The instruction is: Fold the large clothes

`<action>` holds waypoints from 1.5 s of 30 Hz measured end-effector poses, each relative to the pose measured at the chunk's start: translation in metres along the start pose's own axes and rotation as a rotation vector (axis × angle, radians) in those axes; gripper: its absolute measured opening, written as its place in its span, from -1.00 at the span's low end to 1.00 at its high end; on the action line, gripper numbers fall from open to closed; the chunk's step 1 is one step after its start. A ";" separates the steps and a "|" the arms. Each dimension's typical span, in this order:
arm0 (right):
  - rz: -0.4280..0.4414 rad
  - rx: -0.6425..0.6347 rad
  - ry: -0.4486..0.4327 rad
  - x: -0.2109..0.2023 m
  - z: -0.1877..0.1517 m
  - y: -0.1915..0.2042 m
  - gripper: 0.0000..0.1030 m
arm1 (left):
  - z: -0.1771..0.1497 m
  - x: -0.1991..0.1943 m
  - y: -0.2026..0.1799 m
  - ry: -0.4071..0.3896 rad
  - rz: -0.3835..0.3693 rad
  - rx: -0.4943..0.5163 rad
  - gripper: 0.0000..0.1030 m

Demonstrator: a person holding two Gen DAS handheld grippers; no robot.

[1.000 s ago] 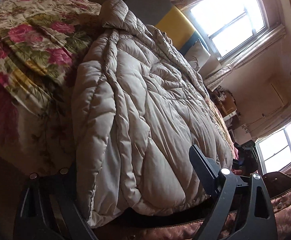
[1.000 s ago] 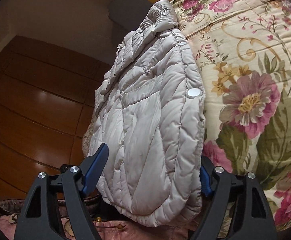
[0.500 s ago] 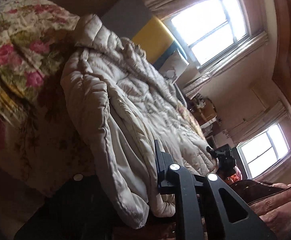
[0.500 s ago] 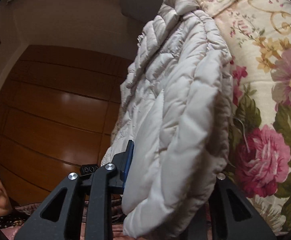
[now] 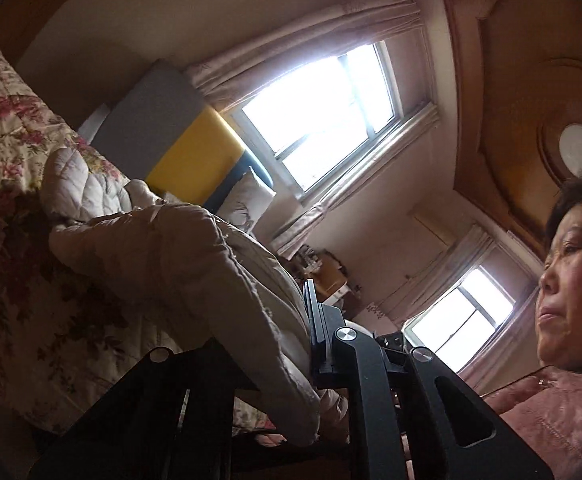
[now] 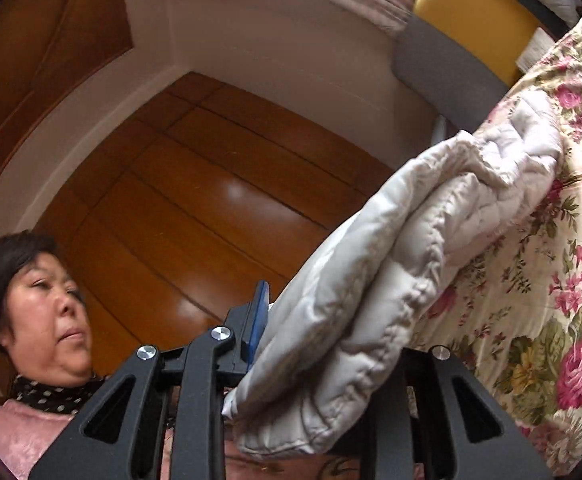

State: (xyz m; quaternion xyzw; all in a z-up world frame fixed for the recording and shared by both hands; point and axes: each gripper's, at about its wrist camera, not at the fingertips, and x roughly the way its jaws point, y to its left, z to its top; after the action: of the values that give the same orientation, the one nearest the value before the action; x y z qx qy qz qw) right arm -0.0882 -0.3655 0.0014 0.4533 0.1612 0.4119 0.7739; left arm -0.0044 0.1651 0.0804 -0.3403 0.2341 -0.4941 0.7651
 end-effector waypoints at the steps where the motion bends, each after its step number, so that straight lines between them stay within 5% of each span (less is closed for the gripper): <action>1: 0.014 -0.003 0.000 -0.006 -0.005 0.004 -0.51 | -0.001 -0.003 -0.001 -0.001 -0.019 -0.017 -0.77; 7: 0.122 0.070 -0.005 -0.043 -0.047 0.012 -0.51 | -0.020 -0.023 0.009 -0.030 -0.122 -0.176 -0.77; 12: 0.139 0.145 -0.037 -0.045 -0.051 -0.010 -0.51 | -0.015 -0.005 0.034 -0.011 -0.113 -0.258 -0.77; 22: 0.135 0.242 -0.084 -0.010 0.014 -0.059 -0.52 | 0.023 0.055 0.091 0.032 0.007 -0.387 -0.72; 34: 0.022 0.326 -0.151 0.024 0.063 -0.126 -0.46 | 0.054 0.108 0.150 0.007 0.247 -0.309 -0.63; 41: -0.160 0.405 -0.226 0.037 0.071 -0.179 -0.32 | 0.051 0.129 0.193 -0.004 0.434 -0.369 -0.17; 43: -0.163 0.410 -0.258 0.033 0.069 -0.189 -0.15 | 0.050 0.127 0.186 -0.031 0.438 -0.312 0.18; 45: -0.127 0.407 -0.301 0.028 0.067 -0.191 0.07 | 0.050 0.123 0.172 -0.073 0.432 -0.220 0.85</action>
State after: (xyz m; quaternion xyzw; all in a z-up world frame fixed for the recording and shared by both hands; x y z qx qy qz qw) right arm 0.0644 -0.4292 -0.1191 0.6447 0.1519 0.2496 0.7064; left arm 0.1823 0.1152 -0.0184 -0.3812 0.3258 -0.2782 0.8193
